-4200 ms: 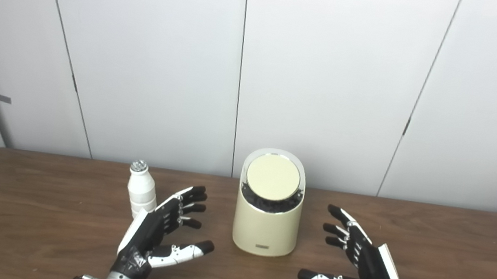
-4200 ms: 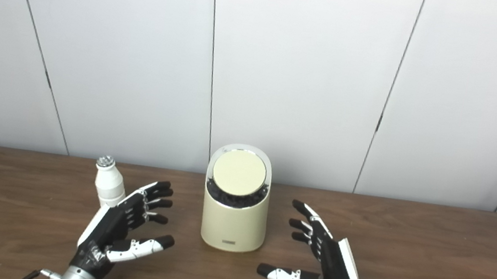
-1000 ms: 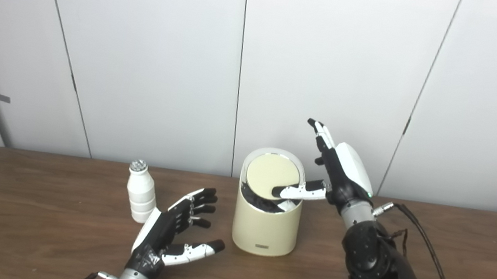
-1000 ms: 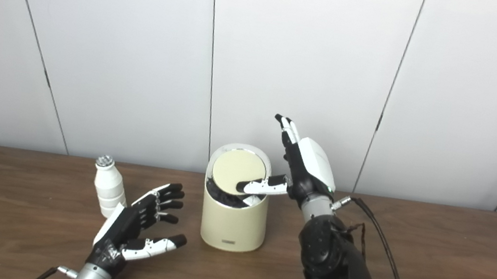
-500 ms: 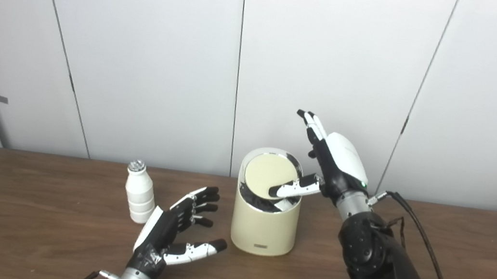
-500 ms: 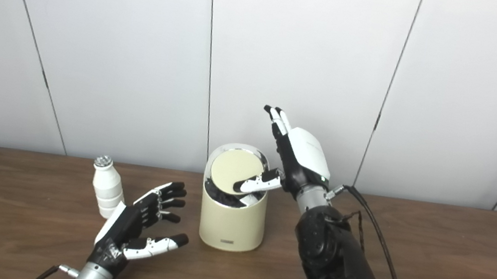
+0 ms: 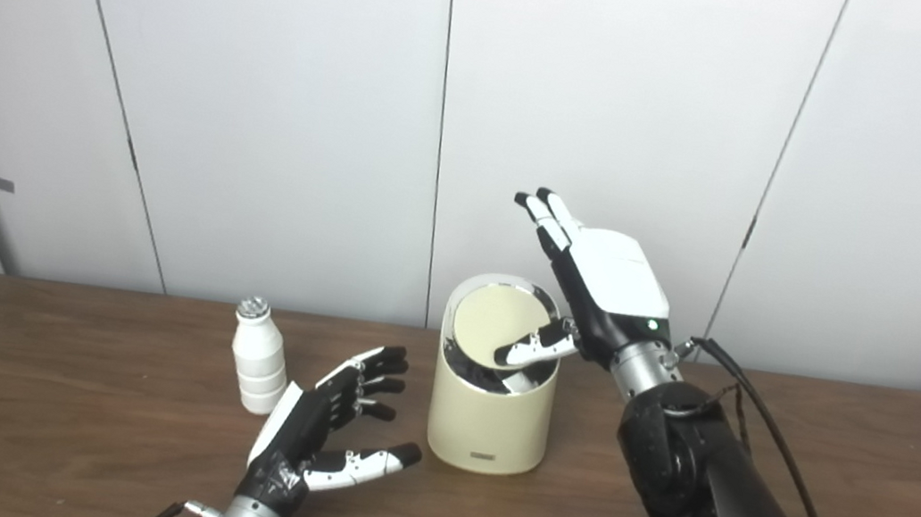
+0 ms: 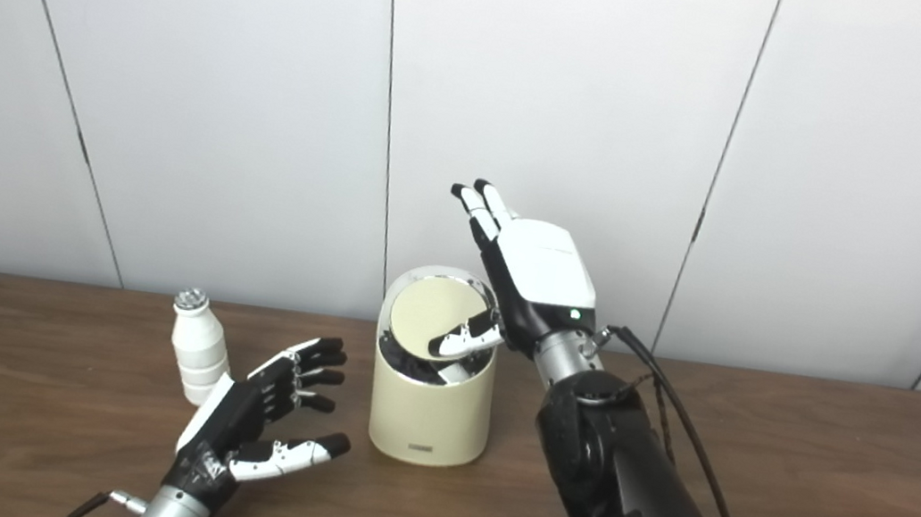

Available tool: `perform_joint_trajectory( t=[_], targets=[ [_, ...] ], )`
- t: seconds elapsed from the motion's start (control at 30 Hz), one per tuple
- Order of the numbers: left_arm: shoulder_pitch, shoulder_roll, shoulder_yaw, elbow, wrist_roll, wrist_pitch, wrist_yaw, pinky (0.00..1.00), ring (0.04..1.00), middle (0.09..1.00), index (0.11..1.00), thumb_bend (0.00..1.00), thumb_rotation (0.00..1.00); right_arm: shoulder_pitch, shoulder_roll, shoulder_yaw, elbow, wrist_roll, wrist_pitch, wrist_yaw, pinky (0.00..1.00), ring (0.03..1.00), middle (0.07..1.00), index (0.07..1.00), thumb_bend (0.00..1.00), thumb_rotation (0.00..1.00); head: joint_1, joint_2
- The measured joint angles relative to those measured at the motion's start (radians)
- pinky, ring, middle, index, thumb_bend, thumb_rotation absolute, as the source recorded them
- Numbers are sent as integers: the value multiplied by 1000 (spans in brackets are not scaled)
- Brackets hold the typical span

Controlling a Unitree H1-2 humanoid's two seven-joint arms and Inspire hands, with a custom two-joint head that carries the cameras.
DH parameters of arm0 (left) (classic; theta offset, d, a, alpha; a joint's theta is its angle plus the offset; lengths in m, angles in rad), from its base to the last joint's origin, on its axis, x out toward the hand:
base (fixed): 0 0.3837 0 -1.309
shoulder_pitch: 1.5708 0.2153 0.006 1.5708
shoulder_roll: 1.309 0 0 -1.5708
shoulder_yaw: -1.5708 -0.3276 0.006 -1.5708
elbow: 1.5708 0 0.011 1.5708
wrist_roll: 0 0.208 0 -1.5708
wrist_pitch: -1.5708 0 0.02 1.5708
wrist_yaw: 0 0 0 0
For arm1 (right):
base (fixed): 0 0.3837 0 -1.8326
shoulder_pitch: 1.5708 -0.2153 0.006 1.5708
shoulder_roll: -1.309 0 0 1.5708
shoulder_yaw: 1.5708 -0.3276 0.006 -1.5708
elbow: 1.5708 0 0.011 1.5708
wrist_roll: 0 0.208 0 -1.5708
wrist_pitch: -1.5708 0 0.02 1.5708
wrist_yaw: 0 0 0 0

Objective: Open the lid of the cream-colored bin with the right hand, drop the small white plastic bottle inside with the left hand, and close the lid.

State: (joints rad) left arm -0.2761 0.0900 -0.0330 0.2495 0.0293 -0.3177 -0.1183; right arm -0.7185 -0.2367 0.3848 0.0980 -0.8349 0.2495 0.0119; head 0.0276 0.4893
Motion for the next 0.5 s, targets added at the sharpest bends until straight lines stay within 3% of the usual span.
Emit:
perform_joint_trajectory(
  t=[0.07, 0.23, 0.5],
  targets=[
    [0, 0, 0, 0, 0, 0, 0, 687, 804, 841, 862, 742, 161, 15, 9, -33, -21, 33, 5, 10, 701, 887, 968, 949, 921, 268, -2, 0],
    [0, 0, 0, 0, 0, 0, 0, 689, 809, 838, 864, 745, 173, 54, 56, -146, -110, 147, 25, 29, 707, 881, 947, 935, 881, 251, -2, 2],
    [0, 4, -1, 0, 1, -1, -1, 692, 811, 843, 869, 735, 170, 116, 86, -307, -218, 291, 38, 5, 614, 831, 921, 916, 849, 276, -5, 5]
  ],
)
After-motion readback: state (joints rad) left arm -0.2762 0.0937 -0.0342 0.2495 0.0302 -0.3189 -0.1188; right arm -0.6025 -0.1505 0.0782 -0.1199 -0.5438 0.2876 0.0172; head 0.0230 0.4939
